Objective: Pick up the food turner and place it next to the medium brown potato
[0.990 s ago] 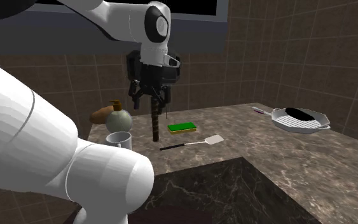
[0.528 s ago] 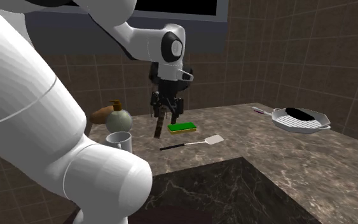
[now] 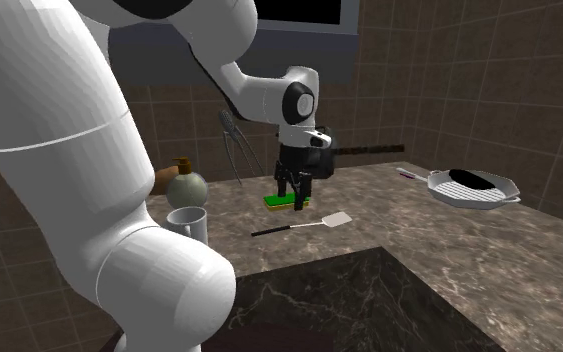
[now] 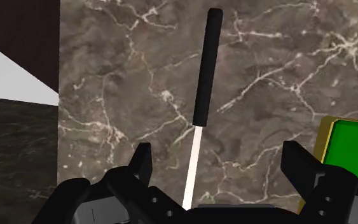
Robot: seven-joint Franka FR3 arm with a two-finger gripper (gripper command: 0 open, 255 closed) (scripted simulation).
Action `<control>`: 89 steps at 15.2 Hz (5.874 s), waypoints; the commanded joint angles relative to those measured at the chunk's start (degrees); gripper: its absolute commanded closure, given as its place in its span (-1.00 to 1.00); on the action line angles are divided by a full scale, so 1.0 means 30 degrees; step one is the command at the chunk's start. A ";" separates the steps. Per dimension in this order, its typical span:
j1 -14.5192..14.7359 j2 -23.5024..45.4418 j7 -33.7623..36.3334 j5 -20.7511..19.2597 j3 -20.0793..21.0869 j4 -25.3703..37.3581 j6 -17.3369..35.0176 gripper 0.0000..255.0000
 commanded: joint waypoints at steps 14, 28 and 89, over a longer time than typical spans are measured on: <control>-0.0741 0.2652 0.2111 -0.0260 -0.0266 -0.0531 0.3548 -1.00; -0.0741 0.2649 0.2110 -0.0260 -0.0266 -0.0530 0.3543 1.00; 0.4108 0.8124 1.3180 -0.1168 0.5364 1.3725 -0.4803 1.00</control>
